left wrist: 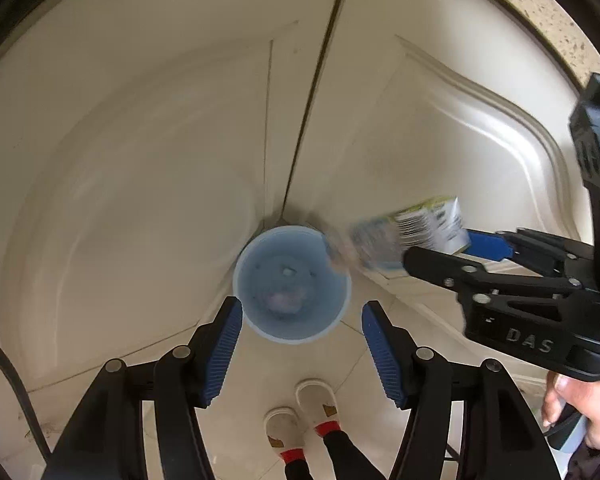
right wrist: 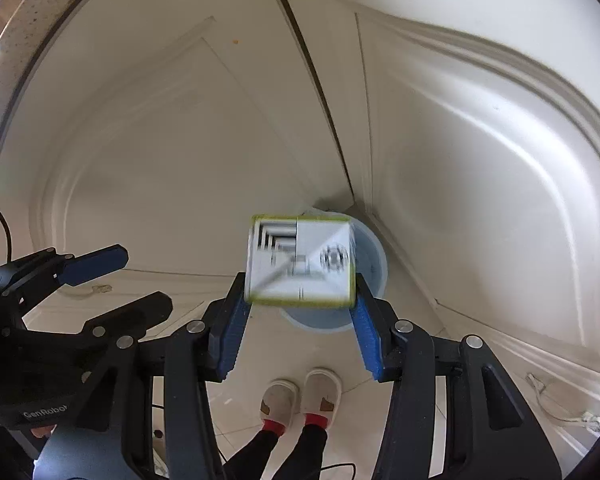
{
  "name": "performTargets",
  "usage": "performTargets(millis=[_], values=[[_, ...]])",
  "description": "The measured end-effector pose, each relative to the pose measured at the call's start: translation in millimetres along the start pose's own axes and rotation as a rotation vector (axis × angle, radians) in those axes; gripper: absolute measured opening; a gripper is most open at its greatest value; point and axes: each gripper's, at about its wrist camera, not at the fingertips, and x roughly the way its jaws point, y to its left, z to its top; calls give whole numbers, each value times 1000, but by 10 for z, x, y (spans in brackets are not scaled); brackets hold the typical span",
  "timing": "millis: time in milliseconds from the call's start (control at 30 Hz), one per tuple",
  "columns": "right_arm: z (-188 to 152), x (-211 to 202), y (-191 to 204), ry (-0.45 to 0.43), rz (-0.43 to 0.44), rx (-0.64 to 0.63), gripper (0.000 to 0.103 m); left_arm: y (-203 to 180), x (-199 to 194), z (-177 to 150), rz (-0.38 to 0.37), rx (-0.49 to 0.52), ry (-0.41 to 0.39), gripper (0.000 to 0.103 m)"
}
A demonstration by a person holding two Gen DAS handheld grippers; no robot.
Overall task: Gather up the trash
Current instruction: 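Lower the bag and carton over the blue bin and open both grippers, then raise both tools back toward the remaining wrappers on the counter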
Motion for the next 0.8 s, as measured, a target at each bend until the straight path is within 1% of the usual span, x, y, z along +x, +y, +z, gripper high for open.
performTargets(millis=[67,133,233,300,367,433,500,567,600,633,667,700,767,800], values=[[-32,23,-9,9,2,6,52,21,-23,-43,16,11,-7,61],[-37,31,10,10,-1,3,63,42,-71,-97,25,4,-11,61],[-60,-16,41,8,-7,-6,64,54,-172,-186,40,-8,-29,62],[-62,-76,73,4,-5,-10,64,22,-267,-255,34,-13,-35,62],[-91,-200,137,-10,-6,-24,66,-27,-466,-324,30,-18,-48,62],[-116,-366,223,-30,-13,-39,73,-73,-681,-386,25,-24,-65,63],[-147,-568,304,-62,-5,-47,74,-96,-902,-441,28,-31,-95,63],[-191,-826,397,-104,-8,-57,76,-138,-1169,-485,29,-38,-136,64],[-199,-968,440,-127,-1,-60,80,-157,-1300,-513,35,-38,-161,65],[-203,-1116,496,-153,2,-60,87,-164,-1449,-545,41,-36,-193,65],[-224,-1287,552,-183,2,-65,90,-181,-1652,-577,43,-40,-233,68],[-249,-1479,613,-217,-5,-75,94,-214,-1765,-631,44,-45,-261,71],[-358,-1815,705,-281,-13,-87,94,-254,-2145,-723,47,-43,-332,73],[-328,-1968,754,-307,-16,-90,96,-267,-2483,-766,54,-37,-375,74]])
